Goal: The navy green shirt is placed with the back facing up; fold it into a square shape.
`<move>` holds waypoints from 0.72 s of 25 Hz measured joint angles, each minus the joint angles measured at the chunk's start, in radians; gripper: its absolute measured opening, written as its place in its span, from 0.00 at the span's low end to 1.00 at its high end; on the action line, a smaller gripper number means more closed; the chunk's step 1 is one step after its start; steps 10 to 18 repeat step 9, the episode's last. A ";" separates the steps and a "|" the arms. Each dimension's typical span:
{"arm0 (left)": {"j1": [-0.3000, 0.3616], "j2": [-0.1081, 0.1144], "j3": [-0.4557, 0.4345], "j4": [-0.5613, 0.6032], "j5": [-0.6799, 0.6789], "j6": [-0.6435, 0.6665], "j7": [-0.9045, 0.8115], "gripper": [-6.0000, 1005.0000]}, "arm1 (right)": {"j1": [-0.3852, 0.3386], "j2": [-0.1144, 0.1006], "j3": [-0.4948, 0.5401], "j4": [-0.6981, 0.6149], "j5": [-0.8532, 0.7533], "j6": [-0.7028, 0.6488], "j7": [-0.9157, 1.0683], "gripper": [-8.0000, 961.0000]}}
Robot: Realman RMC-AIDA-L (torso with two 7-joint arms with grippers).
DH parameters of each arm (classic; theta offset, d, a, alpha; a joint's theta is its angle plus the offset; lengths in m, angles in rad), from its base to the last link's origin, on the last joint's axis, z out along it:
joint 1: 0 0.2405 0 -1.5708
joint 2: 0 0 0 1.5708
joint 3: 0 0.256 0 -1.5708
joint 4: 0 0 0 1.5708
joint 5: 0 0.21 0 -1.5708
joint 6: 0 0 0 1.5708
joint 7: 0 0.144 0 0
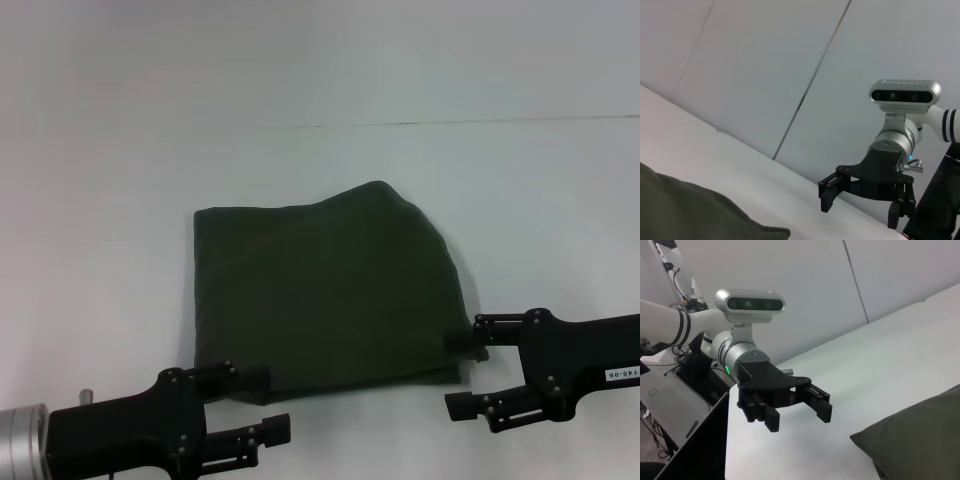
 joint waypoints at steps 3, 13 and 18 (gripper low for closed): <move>0.000 0.000 0.000 0.000 0.000 0.000 0.000 0.72 | 0.000 0.000 0.001 0.001 0.000 0.000 0.000 0.93; -0.001 0.000 -0.002 0.000 0.000 0.000 0.001 0.72 | 0.000 0.001 0.002 0.002 0.000 0.000 0.000 0.93; -0.001 0.000 -0.002 0.000 0.000 0.000 0.001 0.72 | 0.000 0.001 0.002 0.002 0.000 0.000 0.000 0.93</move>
